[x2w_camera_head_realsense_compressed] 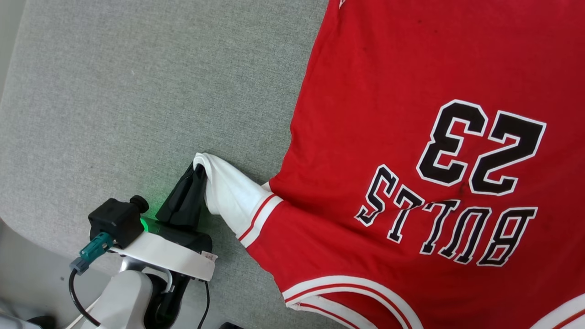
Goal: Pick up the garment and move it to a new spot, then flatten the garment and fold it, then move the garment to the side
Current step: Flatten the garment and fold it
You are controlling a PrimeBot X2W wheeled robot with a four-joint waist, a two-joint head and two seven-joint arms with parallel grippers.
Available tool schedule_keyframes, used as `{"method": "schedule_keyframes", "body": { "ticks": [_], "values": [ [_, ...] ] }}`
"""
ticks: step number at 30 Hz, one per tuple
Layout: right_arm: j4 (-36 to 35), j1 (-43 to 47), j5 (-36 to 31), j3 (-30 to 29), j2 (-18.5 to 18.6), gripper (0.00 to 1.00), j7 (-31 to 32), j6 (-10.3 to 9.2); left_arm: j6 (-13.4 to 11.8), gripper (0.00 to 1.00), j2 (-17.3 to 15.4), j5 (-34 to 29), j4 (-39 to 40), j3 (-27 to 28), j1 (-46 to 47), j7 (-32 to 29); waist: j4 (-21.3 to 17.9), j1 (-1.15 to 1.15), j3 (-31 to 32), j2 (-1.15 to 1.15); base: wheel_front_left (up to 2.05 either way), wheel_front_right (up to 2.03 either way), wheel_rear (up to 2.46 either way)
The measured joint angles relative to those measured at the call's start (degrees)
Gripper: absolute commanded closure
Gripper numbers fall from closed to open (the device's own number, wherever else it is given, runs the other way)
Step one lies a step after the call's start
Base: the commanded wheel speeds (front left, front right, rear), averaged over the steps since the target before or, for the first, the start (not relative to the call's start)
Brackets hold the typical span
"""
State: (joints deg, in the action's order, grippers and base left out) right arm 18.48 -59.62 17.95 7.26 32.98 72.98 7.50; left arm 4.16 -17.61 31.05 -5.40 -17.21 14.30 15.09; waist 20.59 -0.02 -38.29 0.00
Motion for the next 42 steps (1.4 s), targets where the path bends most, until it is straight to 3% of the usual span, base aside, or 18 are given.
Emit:
{"method": "schedule_keyframes", "body": {
  "ticks": [14, 23, 29, 37, 38, 42],
  "values": [
    [1.6, 2.3, 6.8, 6.6, 0.6, 1.0, -17.2, 0.01, 1.1, 1.0, 0.6, -2.2, -2.2, 3.8, -4.2, 0.0, -3.2, 0.02, 8.1, 0.0, 0.0, 0.0, 0.0],
    [-5.1, 18.7, 16.3, 9.5, 7.0, 1.0, -26.3, 0.01, -1.4, 1.0, -0.3, -1.6, -1.8, 5.6, -10.5, -0.1, -7.2, 0.02, 17.9, 0.0, 0.0, 0.0, 0.0],
    [-9.8, 34.8, 20.2, 5.2, 9.0, 1.0, -30.2, 0.02, -2.9, 1.0, -0.8, -1.0, -0.3, 6.6, -14.5, -0.4, -9.9, 0.01, 23.1, 0.0, 0.0, 0.0, 0.0],
    [-15.1, 57.2, 21.0, -2.0, 7.5, 1.0, -30.3, 0.02, -4.5, 1.0, -1.7, -0.3, 1.5, 7.7, -18.0, -0.9, -13.0, 0.01, 27.5, 0.0, 0.0, 0.0, 0.0],
    [-15.3, 63.8, 20.9, -4.1, 6.2, 1.0, -30.0, 0.02, -4.8, 1.0, -1.8, -0.1, 1.8, 7.7, -18.7, -1.2, -13.7, 0.01, 28.3, 0.0, 0.0, 0.0, 0.0],
    [-14.8, 71.0, 21.8, -4.9, 4.6, 1.0, -27.5, 0.02, -4.8, 1.0, -1.9, -0.1, 2.1, 7.5, -18.8, -1.4, -14.1, 0.01, 28.8, 0.0, 0.0, 0.0, 0.0]
  ]
}}
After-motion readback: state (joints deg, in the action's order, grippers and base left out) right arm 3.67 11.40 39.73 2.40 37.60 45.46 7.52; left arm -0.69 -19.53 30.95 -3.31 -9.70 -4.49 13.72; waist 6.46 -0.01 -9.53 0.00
